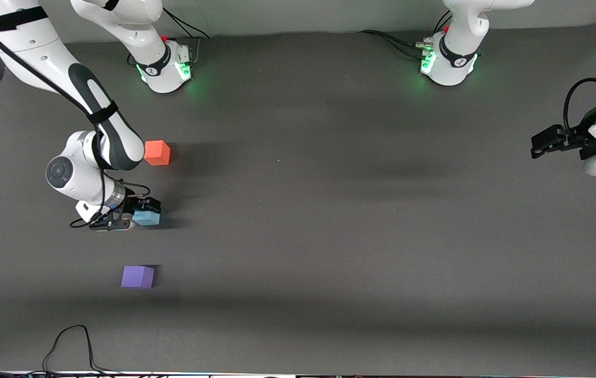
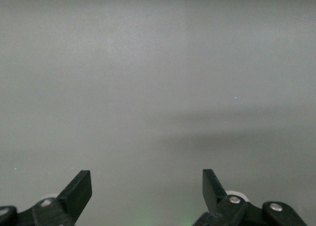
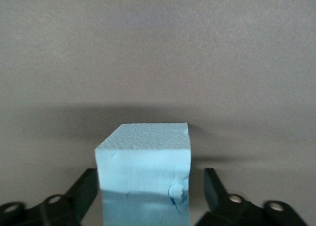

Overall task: Place blue block between orange and purple blocks
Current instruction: 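Open the right gripper, release the blue block and lift away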

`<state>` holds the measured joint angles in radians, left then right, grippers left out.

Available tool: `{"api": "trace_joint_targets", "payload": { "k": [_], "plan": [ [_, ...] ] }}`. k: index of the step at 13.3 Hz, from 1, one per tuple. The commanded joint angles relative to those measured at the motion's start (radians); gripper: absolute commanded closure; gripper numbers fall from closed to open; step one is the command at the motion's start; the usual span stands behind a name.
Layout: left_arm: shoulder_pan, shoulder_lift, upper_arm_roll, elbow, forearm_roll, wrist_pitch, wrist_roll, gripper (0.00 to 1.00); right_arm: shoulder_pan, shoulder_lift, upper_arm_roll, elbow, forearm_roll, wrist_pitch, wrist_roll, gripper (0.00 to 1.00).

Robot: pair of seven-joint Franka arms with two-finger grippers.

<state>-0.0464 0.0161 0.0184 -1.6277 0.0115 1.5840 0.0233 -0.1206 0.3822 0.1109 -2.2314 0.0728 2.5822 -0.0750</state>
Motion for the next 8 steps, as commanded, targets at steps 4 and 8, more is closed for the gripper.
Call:
{"api": "trace_joint_targets", "payload": {
  "k": [4, 8],
  "plan": [
    [-0.007, -0.004, 0.005, -0.001, -0.007, 0.002, -0.005, 0.00, 0.007, -0.362, 0.012, 0.007, 0.004, -0.339, -0.025, 0.00],
    [-0.007, -0.004, 0.005, -0.001, -0.007, 0.002, -0.003, 0.00, 0.048, -0.489, 0.010, 0.212, 0.004, -0.667, -0.025, 0.00]
  ]
}}
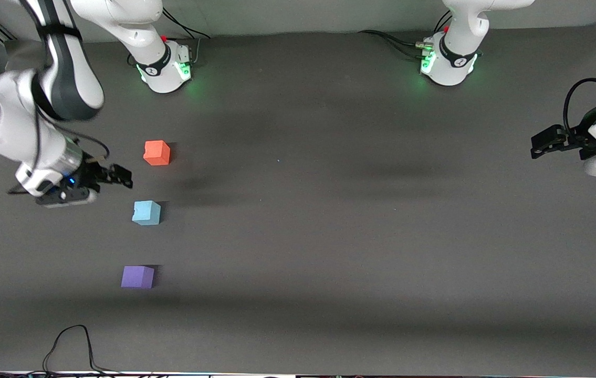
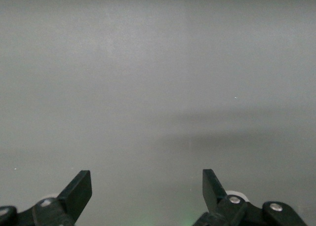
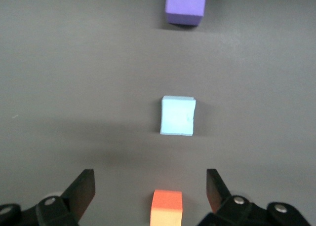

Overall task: Place blue block between orange and purple blocks
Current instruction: 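Open the right gripper, release the blue block and lift away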

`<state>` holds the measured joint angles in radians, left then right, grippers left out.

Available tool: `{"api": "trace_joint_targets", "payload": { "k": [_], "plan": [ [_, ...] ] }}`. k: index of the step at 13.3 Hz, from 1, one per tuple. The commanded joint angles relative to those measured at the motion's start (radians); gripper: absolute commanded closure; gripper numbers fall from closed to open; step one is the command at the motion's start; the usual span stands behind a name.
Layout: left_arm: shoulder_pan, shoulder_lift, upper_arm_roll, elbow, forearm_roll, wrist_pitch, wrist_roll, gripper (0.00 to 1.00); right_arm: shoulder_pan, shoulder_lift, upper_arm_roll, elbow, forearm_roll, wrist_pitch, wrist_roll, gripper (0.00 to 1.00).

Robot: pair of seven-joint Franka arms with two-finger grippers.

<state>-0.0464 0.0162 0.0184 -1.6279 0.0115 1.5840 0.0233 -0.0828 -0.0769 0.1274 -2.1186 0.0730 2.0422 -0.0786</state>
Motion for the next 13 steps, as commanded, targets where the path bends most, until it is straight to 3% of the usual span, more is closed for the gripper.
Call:
{"api": "trace_joint_targets", "payload": {
  "k": [1, 2, 5, 6, 13],
  "plan": [
    [-0.007, -0.004, 0.005, -0.001, -0.007, 0.002, -0.005, 0.00, 0.023, -0.034, -0.014, 0.194, 0.004, -0.219, -0.020, 0.00],
    [-0.007, -0.004, 0.005, -0.001, -0.007, 0.001, -0.005, 0.00, 0.058, -0.032, -0.028, 0.275, -0.008, -0.290, -0.012, 0.00],
    [-0.007, -0.004, 0.005, -0.001, -0.007, -0.001, -0.005, 0.00, 0.214, -0.027, -0.202, 0.414, -0.009, -0.392, -0.006, 0.00],
    [-0.007, -0.004, 0.005, -0.001, -0.007, -0.001, -0.005, 0.00, 0.228, -0.030, -0.225, 0.427, -0.009, -0.417, -0.006, 0.00],
    [-0.007, -0.004, 0.005, -0.001, -0.007, -0.001, -0.005, 0.00, 0.227, -0.050, -0.239, 0.427, -0.009, -0.462, -0.007, 0.00]
  ]
}}
